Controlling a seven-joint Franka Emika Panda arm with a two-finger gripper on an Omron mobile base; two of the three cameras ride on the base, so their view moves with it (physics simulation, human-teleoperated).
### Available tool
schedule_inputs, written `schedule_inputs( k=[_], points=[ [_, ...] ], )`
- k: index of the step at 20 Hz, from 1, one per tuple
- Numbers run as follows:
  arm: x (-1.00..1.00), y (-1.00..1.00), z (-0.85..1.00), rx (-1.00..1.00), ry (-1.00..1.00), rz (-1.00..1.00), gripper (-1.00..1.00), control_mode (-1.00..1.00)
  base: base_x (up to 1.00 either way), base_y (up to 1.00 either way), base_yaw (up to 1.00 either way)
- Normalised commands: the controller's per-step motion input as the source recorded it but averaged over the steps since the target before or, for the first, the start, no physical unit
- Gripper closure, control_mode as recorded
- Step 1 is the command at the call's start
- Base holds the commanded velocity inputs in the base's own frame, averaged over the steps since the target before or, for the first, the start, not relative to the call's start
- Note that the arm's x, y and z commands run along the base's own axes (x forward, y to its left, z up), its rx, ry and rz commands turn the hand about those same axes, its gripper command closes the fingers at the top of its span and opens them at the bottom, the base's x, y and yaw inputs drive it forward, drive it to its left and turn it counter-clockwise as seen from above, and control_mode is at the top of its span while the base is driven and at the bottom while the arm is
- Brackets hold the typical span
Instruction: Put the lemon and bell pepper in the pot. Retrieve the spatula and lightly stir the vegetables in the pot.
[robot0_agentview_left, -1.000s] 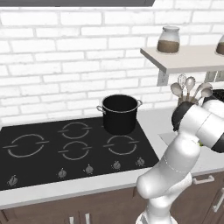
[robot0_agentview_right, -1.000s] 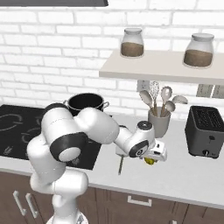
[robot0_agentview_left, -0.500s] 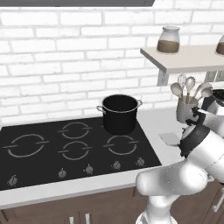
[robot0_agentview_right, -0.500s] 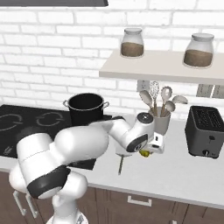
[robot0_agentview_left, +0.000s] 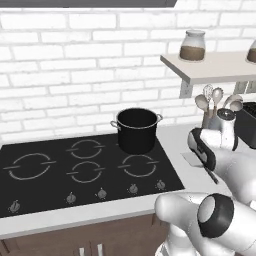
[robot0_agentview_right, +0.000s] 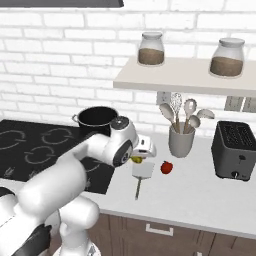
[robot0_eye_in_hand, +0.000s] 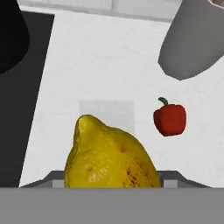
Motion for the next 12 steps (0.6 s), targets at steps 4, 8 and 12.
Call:
schedule_inputs(
  k=[4,8,12],
  points=[
    [0.26,1.00,0.94,-0.09,-0.06,0.03,1.00,-1.00,0.00,0.00,0.00],
    [0.29,1.00,0.96,0.00,0.00,0.00,1.00,-1.00,0.00,0.00,0.00],
    [0.92,1.00,0.71,0.00,0.00,0.04,1.00,-1.00,0.00,0.00,0.00]
  ],
)
